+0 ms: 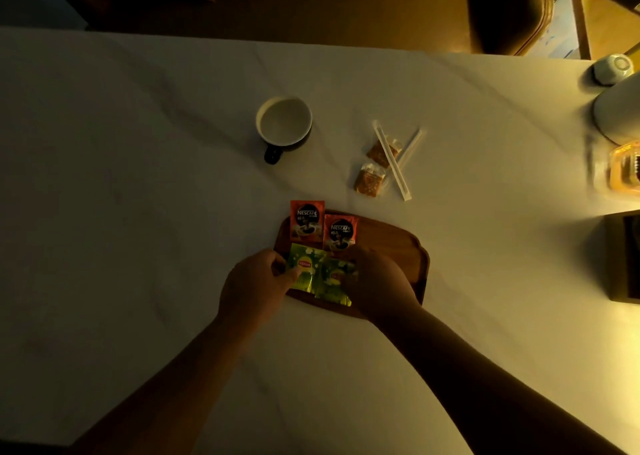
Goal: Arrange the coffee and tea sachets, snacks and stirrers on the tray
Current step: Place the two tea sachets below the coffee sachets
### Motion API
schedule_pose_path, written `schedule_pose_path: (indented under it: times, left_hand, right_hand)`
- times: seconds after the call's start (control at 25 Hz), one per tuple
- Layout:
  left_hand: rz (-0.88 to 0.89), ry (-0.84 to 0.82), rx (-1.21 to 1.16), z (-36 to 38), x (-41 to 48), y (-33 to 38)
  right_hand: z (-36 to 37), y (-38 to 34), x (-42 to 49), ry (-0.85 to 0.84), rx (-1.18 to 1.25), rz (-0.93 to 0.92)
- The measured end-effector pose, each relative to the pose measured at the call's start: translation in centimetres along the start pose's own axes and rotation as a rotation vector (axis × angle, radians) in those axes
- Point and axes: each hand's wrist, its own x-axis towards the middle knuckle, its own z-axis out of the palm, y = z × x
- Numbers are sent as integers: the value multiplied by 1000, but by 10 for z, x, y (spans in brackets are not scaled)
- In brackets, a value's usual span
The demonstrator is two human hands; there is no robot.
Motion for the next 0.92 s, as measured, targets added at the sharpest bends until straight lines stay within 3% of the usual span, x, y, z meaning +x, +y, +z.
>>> schedule_pose_path:
  times: [0.12,0.24,0.36,0.48,0.92]
  left_hand:
    - [50,71,108,1,-3,-5]
    - [376,206,203,8,-14,-8]
    - [670,117,314,18,-24,-11]
    - [682,20,360,24,-29,-16]
    - [654,10,373,17,-26,-22]
  right_hand:
    - [3,4,-11,139,-232,-166]
    - [7,9,-28,176,-366,-284]
    - [17,16,-43,88,-471,-360]
    - [31,24,-47,4,-520,-380]
    - [40,16,-41,-19,-551,-407]
